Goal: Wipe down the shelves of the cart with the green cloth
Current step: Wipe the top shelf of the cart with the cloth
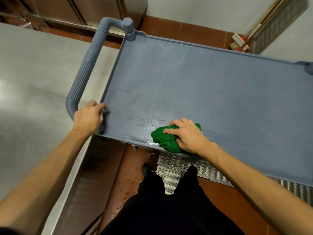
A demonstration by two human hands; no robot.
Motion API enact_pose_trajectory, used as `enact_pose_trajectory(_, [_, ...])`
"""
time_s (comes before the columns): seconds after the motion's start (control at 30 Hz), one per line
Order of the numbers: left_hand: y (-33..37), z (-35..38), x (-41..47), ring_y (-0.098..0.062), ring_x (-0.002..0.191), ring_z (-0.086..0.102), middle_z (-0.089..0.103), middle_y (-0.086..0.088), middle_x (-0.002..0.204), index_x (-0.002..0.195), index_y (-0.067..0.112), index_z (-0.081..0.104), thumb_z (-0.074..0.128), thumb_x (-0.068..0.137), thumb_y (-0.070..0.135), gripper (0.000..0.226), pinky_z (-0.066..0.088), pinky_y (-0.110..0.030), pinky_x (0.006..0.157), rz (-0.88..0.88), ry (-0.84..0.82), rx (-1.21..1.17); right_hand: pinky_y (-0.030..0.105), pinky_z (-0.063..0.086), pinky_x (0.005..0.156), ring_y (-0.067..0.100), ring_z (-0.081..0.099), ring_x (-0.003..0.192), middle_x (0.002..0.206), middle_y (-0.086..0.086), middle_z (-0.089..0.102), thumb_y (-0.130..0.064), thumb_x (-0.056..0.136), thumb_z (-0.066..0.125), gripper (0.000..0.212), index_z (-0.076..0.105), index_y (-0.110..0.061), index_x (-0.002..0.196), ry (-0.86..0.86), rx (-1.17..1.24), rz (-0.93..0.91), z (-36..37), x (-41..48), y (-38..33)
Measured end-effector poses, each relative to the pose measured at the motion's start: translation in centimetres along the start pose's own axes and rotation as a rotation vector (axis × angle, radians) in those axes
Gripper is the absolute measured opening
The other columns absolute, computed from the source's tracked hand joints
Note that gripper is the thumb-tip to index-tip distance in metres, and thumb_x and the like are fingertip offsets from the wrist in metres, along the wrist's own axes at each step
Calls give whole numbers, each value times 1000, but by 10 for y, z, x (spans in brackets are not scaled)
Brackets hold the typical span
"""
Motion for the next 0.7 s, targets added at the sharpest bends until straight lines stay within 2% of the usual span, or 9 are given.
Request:
enact_pose_trajectory(0.17, [25, 0, -8, -44, 84, 61, 58, -20, 103, 115, 6, 64, 58, 93, 9, 23, 55, -50, 64, 15, -3, 141, 35, 33, 91, 25, 44, 111, 136, 0, 49, -15, 86, 50, 60, 47, -38, 142, 50, 40, 96, -1, -32, 32])
enact_pose_trajectory(0.3, [106, 3, -40, -45, 87, 58, 60, -24, 95, 115, 3, 66, 60, 93, 12, 24, 50, -51, 67, 148, 60, 34, 37, 31, 97, 26, 42, 115, 140, 1, 45, -18, 88, 49, 62, 39, -36, 146, 74, 87, 139, -4, -51, 50])
enact_pose_trajectory(0.53, [221, 32, -82, -30, 103, 58, 59, -8, 107, 123, 16, 62, 56, 98, 26, 29, 53, -41, 77, 213, -76, -277, 40, 38, 103, 26, 43, 120, 139, 0, 44, -13, 88, 51, 65, 37, -31, 149, 86, 250, 196, -13, -94, 88])
enact_pose_trajectory(0.7, [290, 39, -85, -19, 117, 56, 55, -1, 121, 135, 21, 51, 51, 99, 40, 41, 52, -40, 89, 288, -177, -416, 40, 45, 98, 24, 45, 122, 136, -2, 45, -12, 87, 52, 67, 36, -30, 149, 119, 337, 227, -14, -128, 112])
Point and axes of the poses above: each hand's wrist, its own x-axis towards the middle knuckle, its own z-axis out of the palm, y = z × x, the point moved 9 cm from there along x, towards the middle knuckle
